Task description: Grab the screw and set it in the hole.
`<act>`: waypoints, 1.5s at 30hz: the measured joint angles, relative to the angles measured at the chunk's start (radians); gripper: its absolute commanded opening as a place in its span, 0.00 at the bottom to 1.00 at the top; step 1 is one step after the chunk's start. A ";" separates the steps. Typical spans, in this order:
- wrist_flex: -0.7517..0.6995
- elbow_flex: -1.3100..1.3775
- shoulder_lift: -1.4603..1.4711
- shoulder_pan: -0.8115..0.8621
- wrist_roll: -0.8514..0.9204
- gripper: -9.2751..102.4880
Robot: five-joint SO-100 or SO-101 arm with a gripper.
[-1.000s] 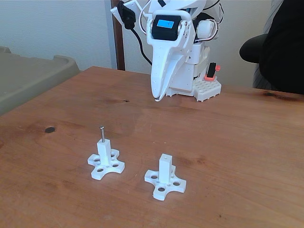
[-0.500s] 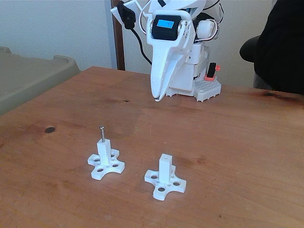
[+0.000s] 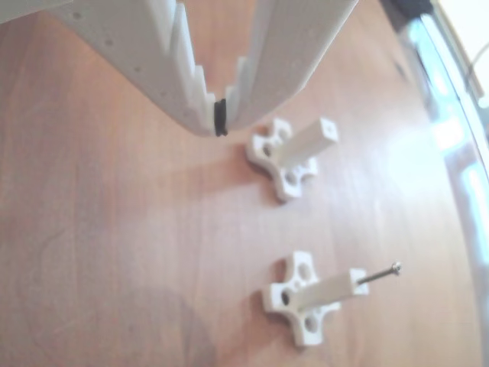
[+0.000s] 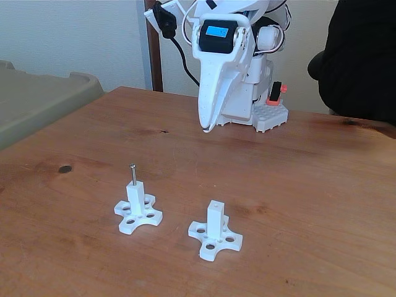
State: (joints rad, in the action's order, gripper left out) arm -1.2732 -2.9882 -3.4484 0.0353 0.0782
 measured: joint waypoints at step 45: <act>-0.169 0.822 1.017 0.011 -0.064 0.04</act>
State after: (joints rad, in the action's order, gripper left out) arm -1.4419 -2.1660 -2.4314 0.0460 0.0138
